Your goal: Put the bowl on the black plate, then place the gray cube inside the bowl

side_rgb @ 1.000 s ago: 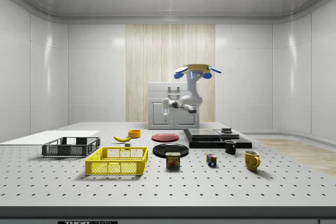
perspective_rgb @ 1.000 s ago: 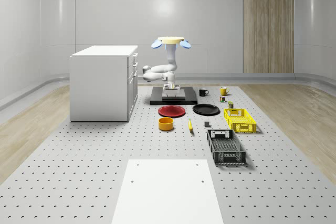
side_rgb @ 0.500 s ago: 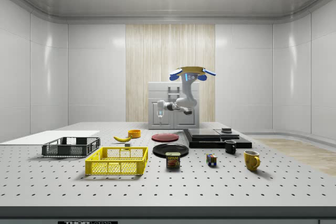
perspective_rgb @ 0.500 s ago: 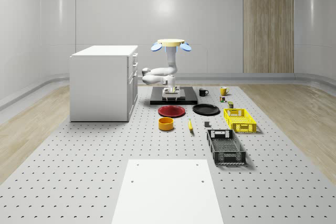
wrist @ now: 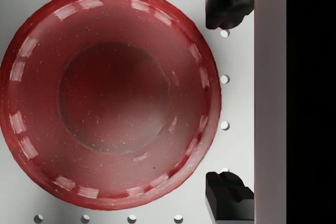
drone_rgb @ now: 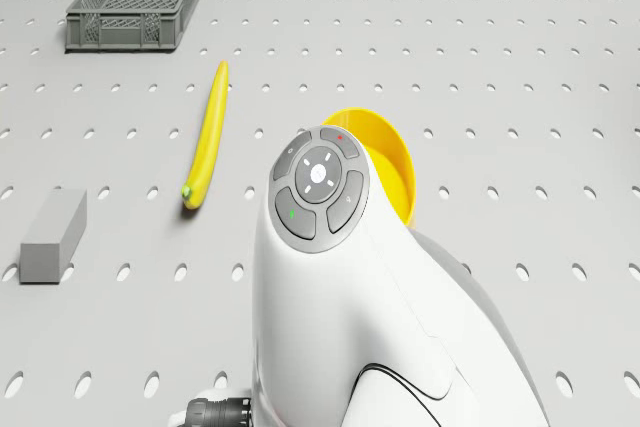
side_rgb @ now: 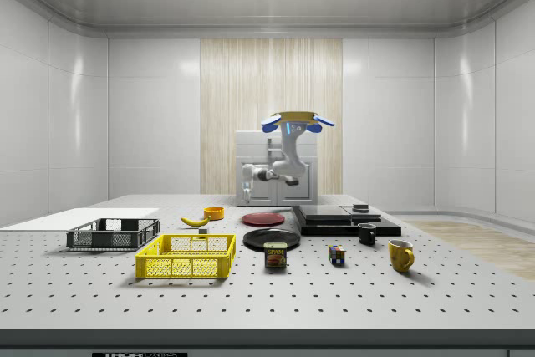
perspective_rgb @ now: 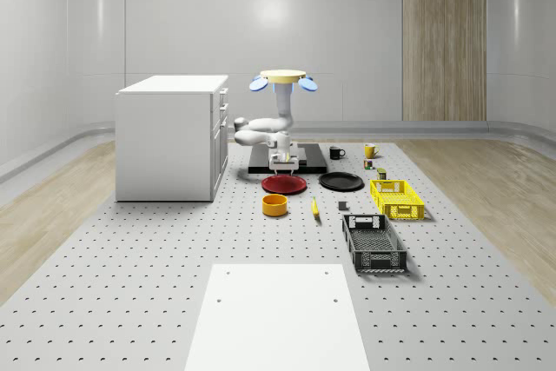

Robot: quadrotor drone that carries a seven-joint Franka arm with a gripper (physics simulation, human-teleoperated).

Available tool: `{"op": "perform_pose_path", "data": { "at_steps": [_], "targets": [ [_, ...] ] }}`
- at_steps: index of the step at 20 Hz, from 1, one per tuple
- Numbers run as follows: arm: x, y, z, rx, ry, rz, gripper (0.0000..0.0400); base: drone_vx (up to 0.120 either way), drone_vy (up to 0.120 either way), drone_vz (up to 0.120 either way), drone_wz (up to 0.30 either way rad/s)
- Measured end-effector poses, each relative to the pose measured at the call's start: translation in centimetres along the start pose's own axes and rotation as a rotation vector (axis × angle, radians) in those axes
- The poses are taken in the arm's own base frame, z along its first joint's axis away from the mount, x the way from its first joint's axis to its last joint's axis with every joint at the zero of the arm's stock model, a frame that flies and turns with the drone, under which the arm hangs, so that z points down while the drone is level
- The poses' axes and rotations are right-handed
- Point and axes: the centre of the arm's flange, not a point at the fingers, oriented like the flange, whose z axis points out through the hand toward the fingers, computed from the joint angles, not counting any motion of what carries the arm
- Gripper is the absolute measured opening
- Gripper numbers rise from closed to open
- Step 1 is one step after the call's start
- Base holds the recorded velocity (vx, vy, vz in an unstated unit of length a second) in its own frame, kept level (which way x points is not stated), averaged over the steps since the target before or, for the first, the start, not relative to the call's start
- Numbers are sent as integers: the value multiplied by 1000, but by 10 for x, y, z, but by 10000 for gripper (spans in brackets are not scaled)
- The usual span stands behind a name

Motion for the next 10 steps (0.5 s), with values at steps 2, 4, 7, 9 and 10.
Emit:
{"op": "perform_pose_path", "data": {
  "at_steps": [2, 4, 7, 9, 10],
  "targets": [
    [0, 0, 0, 0, 0, 0, 400, 120, 0, 0, 0],
    [0, 0, 0, 0, 0, 0, 400, 120, 0, 0, 0],
    [0, 0, 0, 0, 0, 0, 400, 120, 0, 0, 0],
    [0, 0, 0, 0, 0, 0, 400, 120, 0, 0, 0],
    [0, 0, 0, 0, 0, 0, 400, 120, 0, 0, 0]
  ]
}}
